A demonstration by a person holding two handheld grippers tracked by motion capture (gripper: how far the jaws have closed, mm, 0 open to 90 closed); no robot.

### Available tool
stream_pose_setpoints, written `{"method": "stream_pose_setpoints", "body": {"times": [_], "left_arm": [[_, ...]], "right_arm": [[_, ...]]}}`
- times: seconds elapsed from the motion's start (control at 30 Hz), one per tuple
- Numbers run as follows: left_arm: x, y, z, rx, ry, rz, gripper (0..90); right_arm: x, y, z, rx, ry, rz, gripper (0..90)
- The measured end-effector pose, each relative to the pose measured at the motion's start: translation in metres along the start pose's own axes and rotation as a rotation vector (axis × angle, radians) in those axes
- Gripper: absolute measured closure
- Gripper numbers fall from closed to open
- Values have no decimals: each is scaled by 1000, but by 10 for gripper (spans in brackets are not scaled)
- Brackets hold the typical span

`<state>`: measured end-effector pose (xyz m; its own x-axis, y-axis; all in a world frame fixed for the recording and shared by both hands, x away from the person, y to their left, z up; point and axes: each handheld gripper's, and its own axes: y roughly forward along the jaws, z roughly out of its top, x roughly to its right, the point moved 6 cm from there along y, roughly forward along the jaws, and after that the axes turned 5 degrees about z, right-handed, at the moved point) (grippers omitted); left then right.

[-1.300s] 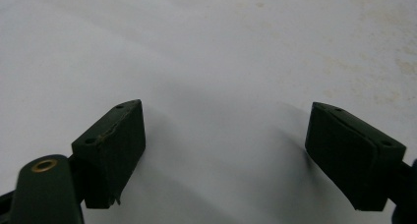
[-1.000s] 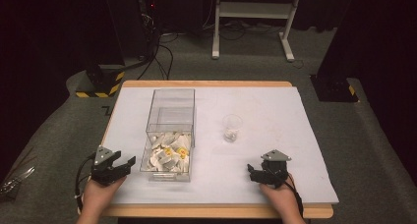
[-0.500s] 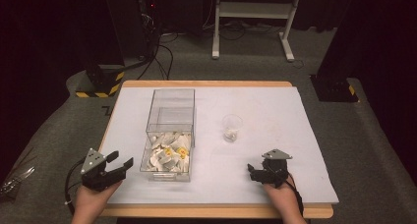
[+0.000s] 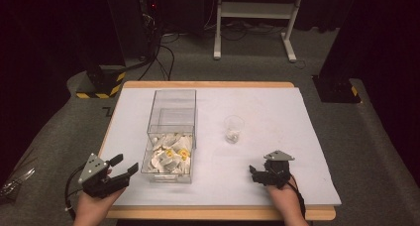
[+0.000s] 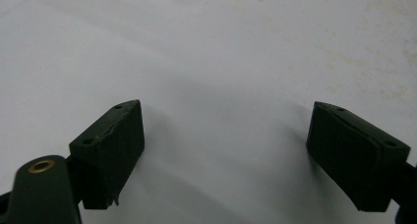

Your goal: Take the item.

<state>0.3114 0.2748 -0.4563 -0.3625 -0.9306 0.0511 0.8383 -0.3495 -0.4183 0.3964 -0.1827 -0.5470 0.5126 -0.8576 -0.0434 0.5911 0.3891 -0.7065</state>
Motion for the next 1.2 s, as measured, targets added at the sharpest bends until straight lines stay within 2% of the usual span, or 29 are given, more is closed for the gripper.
{"method": "stream_pose_setpoints", "body": {"times": [0.13, 0.5, 0.63, 0.7, 0.83, 0.93, 1.0, 1.2], "left_arm": [[7, -5, -1, 18, 9, -9, 332], [24, 5, -17, -46, 49, -64, 362], [27, 9, -21, -61, 47, -69, 361], [27, 13, -25, -74, 58, -70, 349], [28, 16, -29, -75, 52, -82, 351], [30, 18, -31, -86, 68, -80, 348], [32, 22, -34, -101, 98, -70, 316], [37, 25, -37, -102, 102, -73, 322]], "right_arm": [[0, 0, 0, 0, 1, 1, 144], [0, 1, 1, -2, -2, 4, 138], [1, 1, 1, -5, -4, 7, 135], [1, 1, 1, -6, -4, 6, 131], [1, 1, 1, -5, -6, 8, 131], [1, 1, 1, -5, -6, 8, 130], [1, 1, 1, -5, -6, 9, 131], [1, 1, 1, -5, -7, 9, 129]]}}
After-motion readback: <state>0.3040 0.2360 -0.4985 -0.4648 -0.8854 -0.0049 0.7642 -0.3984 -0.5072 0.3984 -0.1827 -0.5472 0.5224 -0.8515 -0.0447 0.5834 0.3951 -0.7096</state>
